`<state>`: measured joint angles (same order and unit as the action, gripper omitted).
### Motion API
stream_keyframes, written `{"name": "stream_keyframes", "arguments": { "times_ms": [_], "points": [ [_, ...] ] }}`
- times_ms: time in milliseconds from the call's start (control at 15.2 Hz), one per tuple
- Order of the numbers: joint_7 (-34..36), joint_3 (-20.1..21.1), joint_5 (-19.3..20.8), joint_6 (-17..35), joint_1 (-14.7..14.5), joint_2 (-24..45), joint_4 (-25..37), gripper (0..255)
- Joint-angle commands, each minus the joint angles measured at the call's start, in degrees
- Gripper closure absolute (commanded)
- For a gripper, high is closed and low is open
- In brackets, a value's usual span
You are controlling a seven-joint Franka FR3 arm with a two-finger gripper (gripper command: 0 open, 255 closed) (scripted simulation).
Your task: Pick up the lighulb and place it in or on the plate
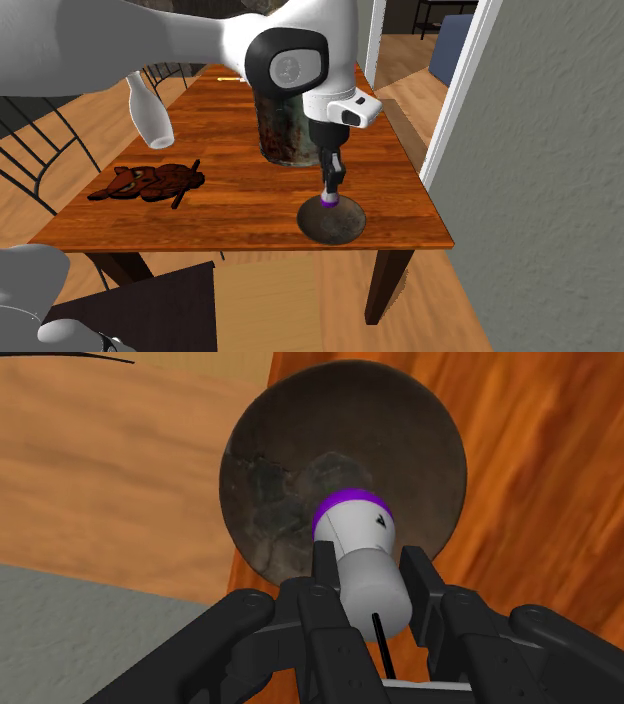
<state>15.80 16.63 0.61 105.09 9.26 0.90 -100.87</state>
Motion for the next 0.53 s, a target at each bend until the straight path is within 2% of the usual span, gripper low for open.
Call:
{"name": "stream_keyframes", "arguments": {
  "times_ms": [0,462],
  "points": [
    [0.0,0.0,0.0,1.7,0.0,0.1,-1.6,255],
    [0.1,0.0,0.1,5.9,0.0,0.4,-5.5,255]
  ]
}}
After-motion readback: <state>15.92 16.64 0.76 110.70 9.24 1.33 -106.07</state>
